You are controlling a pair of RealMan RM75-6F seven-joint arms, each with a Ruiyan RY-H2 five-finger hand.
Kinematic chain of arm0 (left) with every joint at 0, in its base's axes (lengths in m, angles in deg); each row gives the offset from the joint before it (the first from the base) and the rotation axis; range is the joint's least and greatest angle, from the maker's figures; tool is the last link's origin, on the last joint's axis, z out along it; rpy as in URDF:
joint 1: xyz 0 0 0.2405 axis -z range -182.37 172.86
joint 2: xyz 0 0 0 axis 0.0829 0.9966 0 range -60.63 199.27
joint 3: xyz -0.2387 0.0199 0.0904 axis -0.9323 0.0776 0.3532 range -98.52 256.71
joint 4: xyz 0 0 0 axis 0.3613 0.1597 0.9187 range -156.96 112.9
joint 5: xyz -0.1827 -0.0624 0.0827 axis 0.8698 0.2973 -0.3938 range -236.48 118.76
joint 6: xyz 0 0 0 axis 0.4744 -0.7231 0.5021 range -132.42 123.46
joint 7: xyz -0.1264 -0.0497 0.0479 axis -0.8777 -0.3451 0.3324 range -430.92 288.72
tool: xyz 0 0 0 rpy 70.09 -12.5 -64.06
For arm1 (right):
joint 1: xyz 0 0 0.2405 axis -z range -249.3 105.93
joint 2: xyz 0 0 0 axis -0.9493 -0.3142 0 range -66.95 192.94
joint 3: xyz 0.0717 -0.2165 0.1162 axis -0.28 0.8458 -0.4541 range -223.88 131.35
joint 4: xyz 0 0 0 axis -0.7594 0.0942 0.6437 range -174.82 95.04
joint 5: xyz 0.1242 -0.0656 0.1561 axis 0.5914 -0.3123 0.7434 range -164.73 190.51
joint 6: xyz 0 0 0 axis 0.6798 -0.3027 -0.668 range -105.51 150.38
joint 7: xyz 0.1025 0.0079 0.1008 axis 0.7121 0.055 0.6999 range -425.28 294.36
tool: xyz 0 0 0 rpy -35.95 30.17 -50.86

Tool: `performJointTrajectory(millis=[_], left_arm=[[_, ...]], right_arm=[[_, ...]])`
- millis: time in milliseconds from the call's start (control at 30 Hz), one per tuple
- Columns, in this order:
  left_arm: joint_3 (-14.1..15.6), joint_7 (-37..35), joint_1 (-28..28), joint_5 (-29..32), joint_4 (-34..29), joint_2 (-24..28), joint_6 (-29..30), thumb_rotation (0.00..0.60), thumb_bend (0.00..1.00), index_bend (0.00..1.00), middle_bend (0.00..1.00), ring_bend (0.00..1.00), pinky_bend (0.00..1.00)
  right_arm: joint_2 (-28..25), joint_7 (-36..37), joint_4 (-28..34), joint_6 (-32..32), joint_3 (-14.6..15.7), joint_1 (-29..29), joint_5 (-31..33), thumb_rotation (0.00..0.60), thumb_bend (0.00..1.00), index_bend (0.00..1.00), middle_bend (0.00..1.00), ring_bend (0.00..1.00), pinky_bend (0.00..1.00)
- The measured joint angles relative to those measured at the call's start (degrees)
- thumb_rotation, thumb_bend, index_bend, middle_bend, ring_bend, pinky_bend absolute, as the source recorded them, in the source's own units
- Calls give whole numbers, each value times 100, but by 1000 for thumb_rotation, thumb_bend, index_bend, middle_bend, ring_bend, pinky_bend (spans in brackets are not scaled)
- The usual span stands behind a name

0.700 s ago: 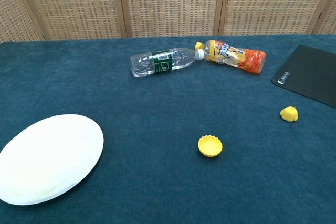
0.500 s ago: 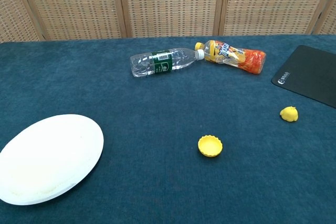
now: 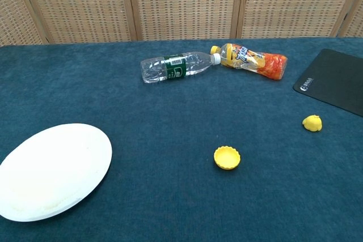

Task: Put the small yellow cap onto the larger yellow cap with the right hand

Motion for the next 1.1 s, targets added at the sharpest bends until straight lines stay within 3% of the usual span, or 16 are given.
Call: performJointTrajectory(millis=[567, 867, 1100], left_arm=[[12, 89, -30, -28, -23, -9, 57, 600, 160, 0, 0, 0, 0], [-11, 60, -24, 20, 7, -18, 29, 600, 159, 0, 0, 0, 0], [-28, -7, -1, 44, 52, -33, -12, 600, 159, 0, 0, 0, 0]], right_arm=[[-4, 294, 163, -106, -24, -113, -83, 600, 0, 303, 54, 0, 30], [-52, -318, 853, -979, -254, -717, 142, 600, 0, 322, 71, 0, 46], [29, -868, 1185, -1944, -595, -1360, 1118, 600, 40, 335, 77, 0, 49]])
